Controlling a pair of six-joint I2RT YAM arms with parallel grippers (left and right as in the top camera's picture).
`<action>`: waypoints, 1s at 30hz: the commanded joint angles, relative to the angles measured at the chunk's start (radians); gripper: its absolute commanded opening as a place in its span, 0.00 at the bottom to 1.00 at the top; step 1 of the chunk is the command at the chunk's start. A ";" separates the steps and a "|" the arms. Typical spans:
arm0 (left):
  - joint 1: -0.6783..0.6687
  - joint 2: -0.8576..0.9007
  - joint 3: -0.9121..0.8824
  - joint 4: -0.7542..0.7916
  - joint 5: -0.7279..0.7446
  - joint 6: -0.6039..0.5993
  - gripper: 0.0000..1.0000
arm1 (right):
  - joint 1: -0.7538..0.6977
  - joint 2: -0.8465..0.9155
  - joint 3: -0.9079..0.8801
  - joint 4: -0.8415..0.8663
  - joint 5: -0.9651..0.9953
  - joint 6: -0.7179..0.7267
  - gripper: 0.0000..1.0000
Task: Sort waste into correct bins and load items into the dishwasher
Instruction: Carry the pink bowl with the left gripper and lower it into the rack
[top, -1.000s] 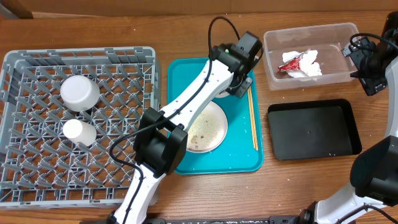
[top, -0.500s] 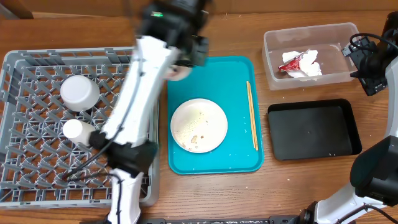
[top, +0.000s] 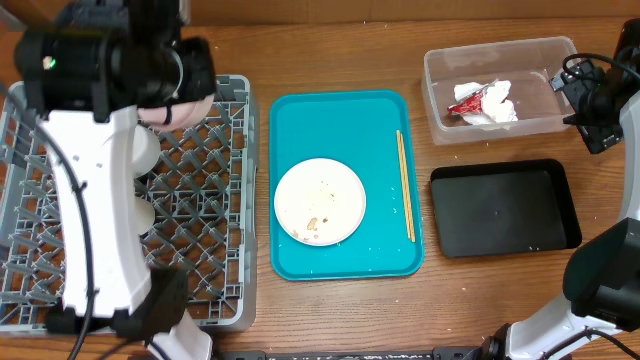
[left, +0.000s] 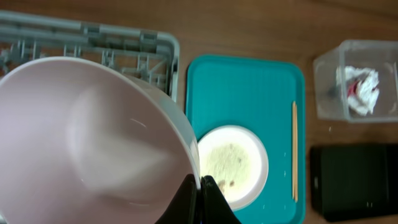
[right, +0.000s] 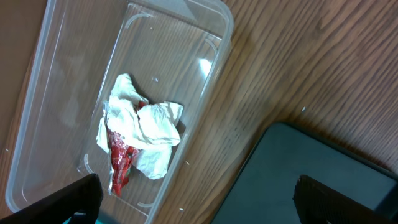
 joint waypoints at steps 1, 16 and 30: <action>0.001 -0.126 -0.147 -0.003 -0.043 0.035 0.04 | 0.005 -0.010 0.002 0.006 0.002 0.001 1.00; 0.089 -0.346 -0.564 0.040 -0.016 -0.028 0.04 | 0.005 -0.010 0.002 0.006 0.002 0.001 1.00; 0.610 -0.340 -0.901 0.126 0.582 0.346 0.04 | 0.005 -0.010 0.002 0.006 0.002 0.001 1.00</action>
